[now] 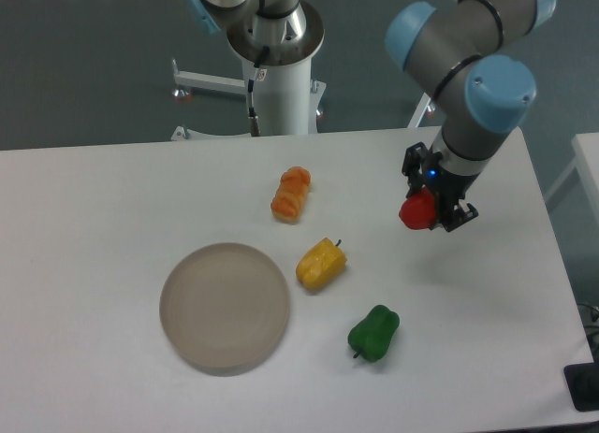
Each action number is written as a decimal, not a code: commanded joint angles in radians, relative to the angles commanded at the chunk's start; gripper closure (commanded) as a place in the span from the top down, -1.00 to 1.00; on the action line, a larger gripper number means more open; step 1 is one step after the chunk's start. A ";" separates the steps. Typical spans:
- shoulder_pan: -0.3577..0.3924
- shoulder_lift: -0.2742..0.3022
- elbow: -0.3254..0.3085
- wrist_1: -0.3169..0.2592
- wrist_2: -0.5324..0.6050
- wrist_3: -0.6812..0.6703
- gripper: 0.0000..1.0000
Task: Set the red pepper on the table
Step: 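Lower the gripper holding the red pepper toward the table surface, then open the gripper to release the red pepper and raise it slightly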
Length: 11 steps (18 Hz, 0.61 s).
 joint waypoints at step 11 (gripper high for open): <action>0.063 0.028 -0.209 0.132 0.002 0.150 -0.79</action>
